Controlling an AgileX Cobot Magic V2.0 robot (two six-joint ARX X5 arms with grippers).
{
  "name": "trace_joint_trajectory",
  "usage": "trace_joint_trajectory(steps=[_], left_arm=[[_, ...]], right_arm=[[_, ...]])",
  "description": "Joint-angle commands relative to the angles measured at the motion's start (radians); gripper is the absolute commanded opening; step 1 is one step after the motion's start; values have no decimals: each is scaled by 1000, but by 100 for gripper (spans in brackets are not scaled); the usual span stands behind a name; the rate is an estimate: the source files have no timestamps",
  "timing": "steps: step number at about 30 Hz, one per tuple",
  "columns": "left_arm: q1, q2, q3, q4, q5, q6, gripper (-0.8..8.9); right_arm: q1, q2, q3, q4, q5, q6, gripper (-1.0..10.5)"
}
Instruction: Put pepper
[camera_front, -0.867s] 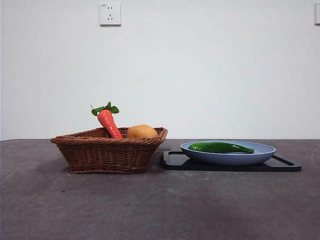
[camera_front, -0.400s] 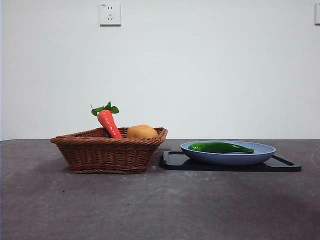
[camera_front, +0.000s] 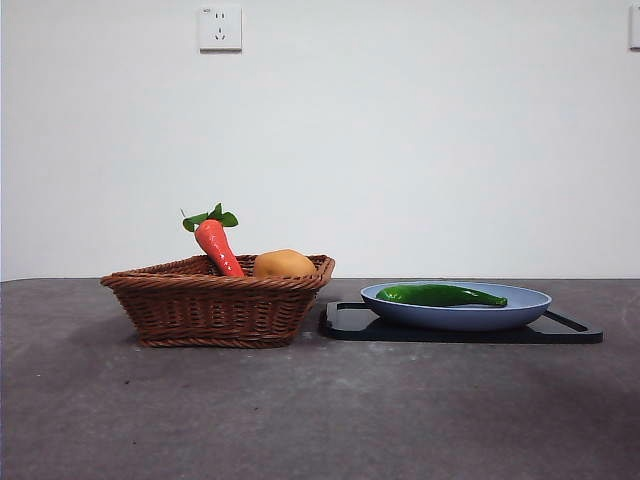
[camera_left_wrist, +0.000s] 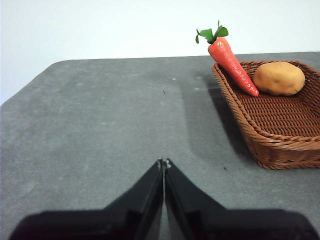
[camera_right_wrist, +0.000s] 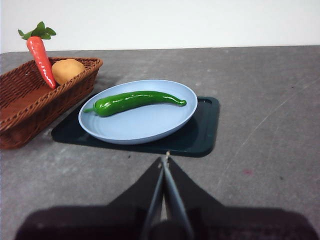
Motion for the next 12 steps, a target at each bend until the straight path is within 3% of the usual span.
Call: trace_joint_trajectory(steps=[1,5,12], left_arm=[[2,-4,-10,12,-1,-6,8],[2,-4,-10,12,-2,-6,8],[2,-4,-10,12,-2,-6,8]], right_arm=[[2,-8,-8,-10,1,21,11],[2,-8,-8,-6,1,58,11],[2,-7,-8,-3,2,58,11]])
